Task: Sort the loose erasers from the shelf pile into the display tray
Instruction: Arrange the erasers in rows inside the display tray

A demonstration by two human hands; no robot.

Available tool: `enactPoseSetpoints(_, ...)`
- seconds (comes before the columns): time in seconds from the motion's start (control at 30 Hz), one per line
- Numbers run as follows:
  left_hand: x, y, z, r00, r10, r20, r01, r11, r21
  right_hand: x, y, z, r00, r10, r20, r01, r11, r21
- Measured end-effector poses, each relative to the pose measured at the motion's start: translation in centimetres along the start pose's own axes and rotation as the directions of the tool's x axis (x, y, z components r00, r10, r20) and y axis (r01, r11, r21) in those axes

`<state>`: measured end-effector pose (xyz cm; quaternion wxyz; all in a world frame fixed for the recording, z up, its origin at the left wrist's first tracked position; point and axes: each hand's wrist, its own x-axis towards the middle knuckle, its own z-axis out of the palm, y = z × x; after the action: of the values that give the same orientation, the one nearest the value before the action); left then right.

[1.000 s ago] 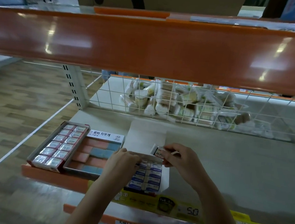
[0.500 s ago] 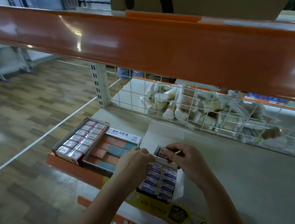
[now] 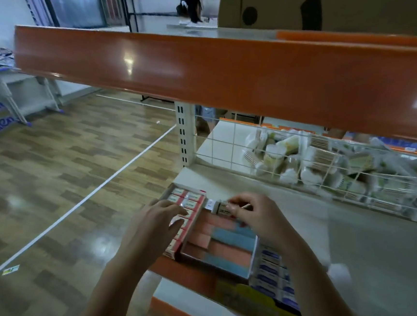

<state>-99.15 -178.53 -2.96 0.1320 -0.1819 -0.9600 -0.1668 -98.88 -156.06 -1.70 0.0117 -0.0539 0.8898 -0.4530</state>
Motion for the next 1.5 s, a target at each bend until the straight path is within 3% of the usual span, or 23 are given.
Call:
enactPoseSetpoints(0.27,3.5,-7.7,0.7,0.985,-0.078,0.156,0.079,0.997,0.003,7.1,-3.2,7.5,0.994,0.106,-0.001,-0.104,0.974,-0.202)
enactPoseSetpoints(0.47,5.1,-9.9,2.4,0.974,-0.074,0.212,0.093,0.992,-0.081,10.3,-3.5,10.3,0.976,0.168,-0.138,-0.197,0.952,-0.233)
enactPoseSetpoints(0.7,5.0,-10.2,3.7,0.985,-0.009,0.173,0.022,0.997,-0.074,10.9,-3.7,12.4,0.951,0.085,-0.297,-0.179,0.935,-0.306)
enactPoseSetpoints(1.03,5.0,-10.3,4.2,0.992,0.02,0.121,-0.007,0.995,-0.104,10.4,-3.4,13.4,0.963,0.049,-0.266,-0.151,0.913,-0.378)
enactPoseSetpoints(1.5,6.4,-11.6,3.3,0.975,0.054,0.217,-0.019,0.987,-0.158,10.2,-3.7,13.3,0.966,0.036,-0.256,-0.139,0.907,-0.397)
